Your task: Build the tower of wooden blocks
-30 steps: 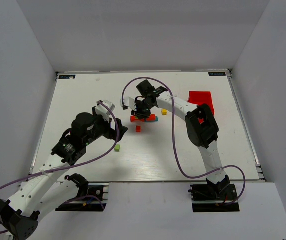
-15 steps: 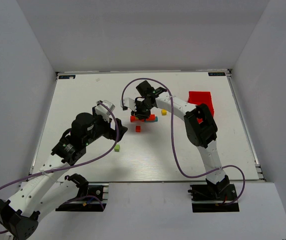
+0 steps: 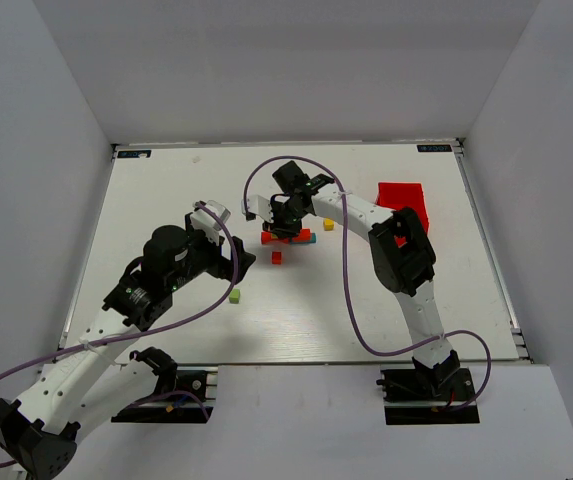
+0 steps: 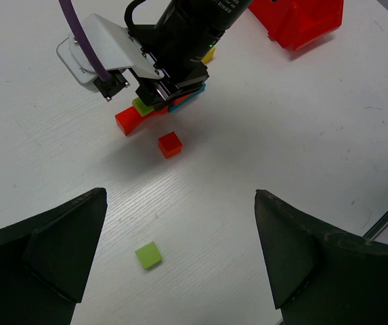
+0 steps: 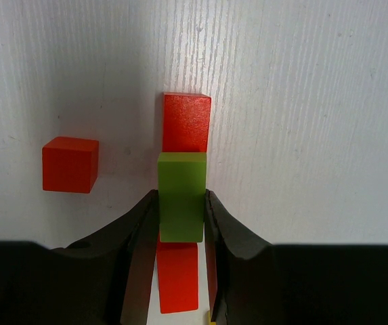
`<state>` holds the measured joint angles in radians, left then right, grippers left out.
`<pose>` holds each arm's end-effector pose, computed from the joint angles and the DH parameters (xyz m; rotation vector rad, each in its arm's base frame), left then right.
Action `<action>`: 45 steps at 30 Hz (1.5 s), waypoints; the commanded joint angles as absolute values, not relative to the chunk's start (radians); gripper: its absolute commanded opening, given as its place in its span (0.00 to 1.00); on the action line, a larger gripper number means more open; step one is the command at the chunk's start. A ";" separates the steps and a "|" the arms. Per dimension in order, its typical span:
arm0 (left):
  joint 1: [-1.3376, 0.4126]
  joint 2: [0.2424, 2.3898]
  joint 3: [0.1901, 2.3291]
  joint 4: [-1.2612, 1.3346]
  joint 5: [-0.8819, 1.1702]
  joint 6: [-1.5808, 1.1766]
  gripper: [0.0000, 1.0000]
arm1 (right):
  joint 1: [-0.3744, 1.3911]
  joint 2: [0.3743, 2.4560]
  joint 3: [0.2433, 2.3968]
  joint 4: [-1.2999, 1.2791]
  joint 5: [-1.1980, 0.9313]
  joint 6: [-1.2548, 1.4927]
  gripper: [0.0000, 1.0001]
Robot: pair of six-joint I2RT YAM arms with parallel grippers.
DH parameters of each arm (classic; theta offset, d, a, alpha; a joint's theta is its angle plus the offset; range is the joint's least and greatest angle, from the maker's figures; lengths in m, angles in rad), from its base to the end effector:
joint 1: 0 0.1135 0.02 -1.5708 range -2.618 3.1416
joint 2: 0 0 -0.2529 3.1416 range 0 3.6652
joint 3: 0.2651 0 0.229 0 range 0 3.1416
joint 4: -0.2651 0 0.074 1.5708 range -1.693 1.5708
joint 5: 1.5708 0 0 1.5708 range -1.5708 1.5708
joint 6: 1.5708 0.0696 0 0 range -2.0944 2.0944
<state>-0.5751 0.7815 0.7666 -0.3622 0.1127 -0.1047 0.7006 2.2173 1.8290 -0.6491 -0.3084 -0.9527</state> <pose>0.1597 -0.1129 0.2956 0.5367 1.9130 -0.5554 0.3464 0.3198 0.1664 -1.9567 1.6538 0.3068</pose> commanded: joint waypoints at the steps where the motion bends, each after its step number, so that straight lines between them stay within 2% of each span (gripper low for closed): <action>1: -0.571 0.765 0.765 -0.356 0.115 -0.098 1.00 | 0.701 2.224 1.864 -0.640 -0.305 -0.948 0.22; 25: -0.571 0.765 0.765 -0.356 0.115 -0.098 1.00 | 0.704 2.229 1.856 -0.637 -0.299 -0.946 0.34; 29: -0.571 0.765 0.765 -0.356 0.115 -0.098 1.00 | 0.704 2.227 1.852 -0.634 -0.301 -0.943 0.41; 40: -0.571 0.765 0.765 -0.356 0.115 -0.098 1.00 | 0.703 2.220 1.848 -0.634 -0.304 -0.939 0.47; 45: -0.571 0.765 0.765 -0.356 0.115 -0.098 1.00 | 0.703 2.165 1.853 -0.647 -0.347 -0.931 0.55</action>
